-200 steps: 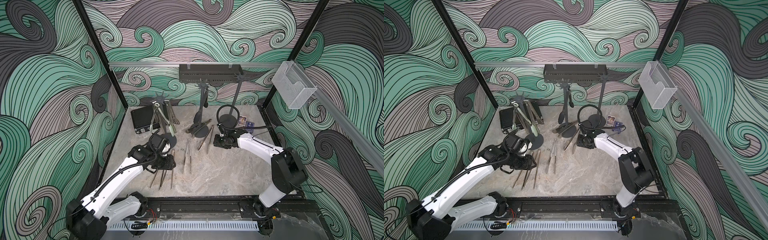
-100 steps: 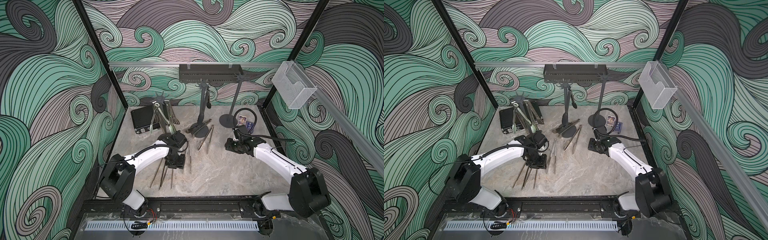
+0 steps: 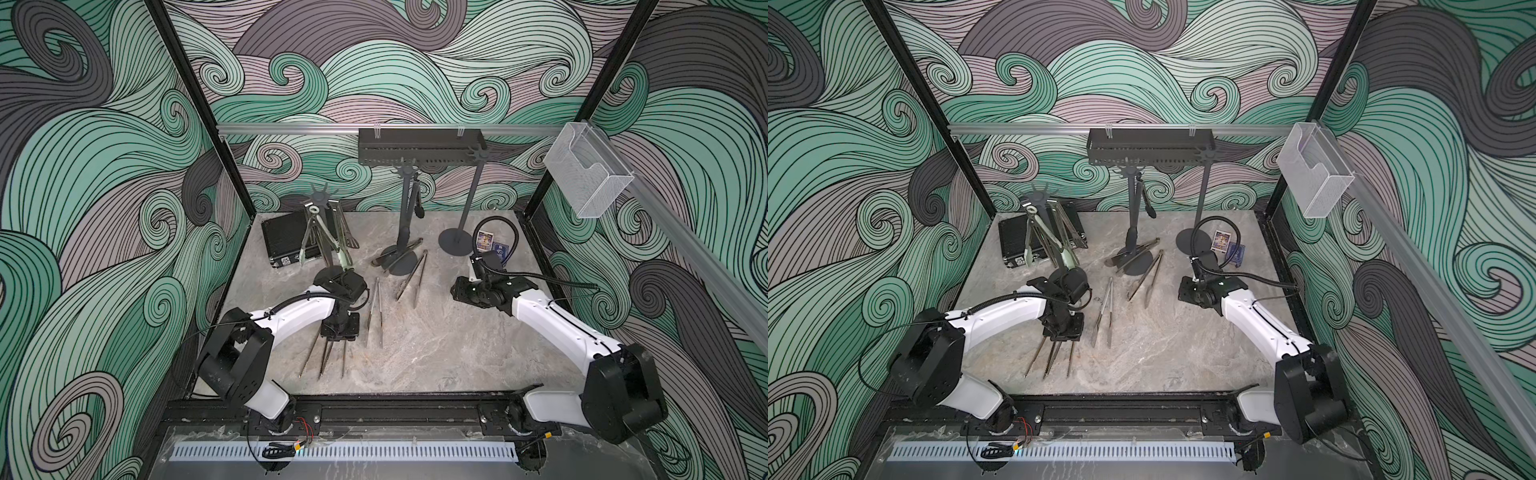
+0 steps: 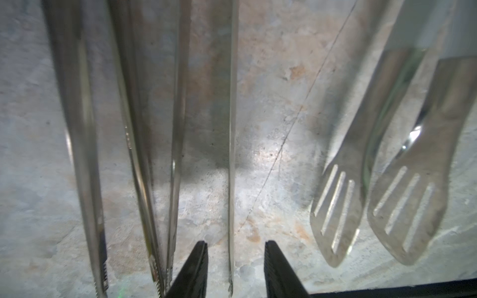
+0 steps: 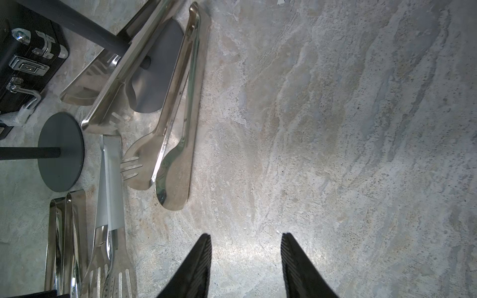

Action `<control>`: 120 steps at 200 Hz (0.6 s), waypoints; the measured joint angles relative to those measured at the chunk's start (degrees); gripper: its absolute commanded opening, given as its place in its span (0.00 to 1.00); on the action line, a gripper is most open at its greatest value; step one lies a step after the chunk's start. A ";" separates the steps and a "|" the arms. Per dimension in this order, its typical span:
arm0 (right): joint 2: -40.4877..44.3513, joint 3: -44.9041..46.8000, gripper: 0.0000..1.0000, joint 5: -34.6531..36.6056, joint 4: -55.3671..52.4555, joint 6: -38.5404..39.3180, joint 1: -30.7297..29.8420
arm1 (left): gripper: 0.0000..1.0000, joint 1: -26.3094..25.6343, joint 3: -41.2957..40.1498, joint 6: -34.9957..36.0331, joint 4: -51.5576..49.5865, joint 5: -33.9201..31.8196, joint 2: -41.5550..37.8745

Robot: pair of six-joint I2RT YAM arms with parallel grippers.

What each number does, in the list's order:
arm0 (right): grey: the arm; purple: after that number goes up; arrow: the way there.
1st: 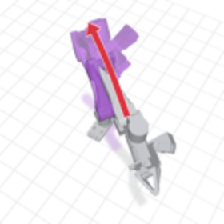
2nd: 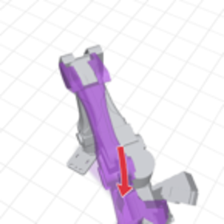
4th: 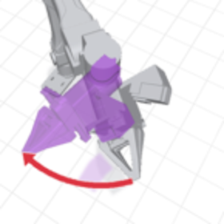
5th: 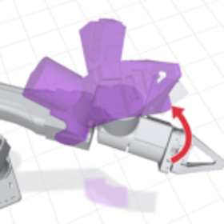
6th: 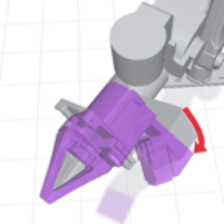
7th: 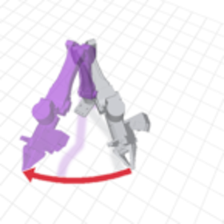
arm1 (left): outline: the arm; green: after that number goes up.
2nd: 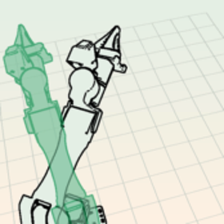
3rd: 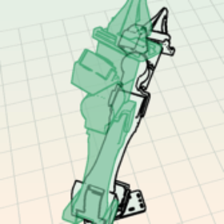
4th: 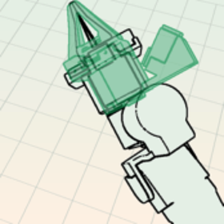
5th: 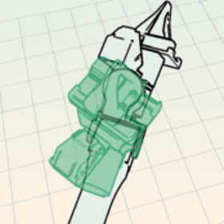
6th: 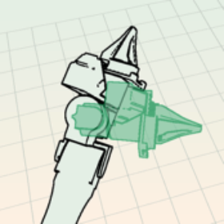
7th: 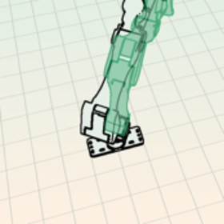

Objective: Hang food tongs on kitchen utensil racks
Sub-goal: Pick up the food tongs from the center of the board.

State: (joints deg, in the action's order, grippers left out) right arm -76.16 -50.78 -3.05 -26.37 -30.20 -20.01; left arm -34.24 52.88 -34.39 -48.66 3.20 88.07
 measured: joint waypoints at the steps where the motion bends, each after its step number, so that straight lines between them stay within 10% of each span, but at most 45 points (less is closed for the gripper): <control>1: 0.04 0.04 0.47 0.00 0.04 0.00 0.00 | 0.35 0.00 -0.09 0.00 0.09 0.02 0.02; 120: 1.33 0.79 0.47 -0.46 0.07 -0.28 0.37 | 0.20 -0.02 -6.32 -0.26 7.54 0.13 1.03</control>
State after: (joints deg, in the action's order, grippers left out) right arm -74.83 -50.00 -3.51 -26.30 -30.48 -19.64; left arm -34.26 46.57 -34.65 -41.12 3.33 89.10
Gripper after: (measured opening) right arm 0.466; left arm 0.221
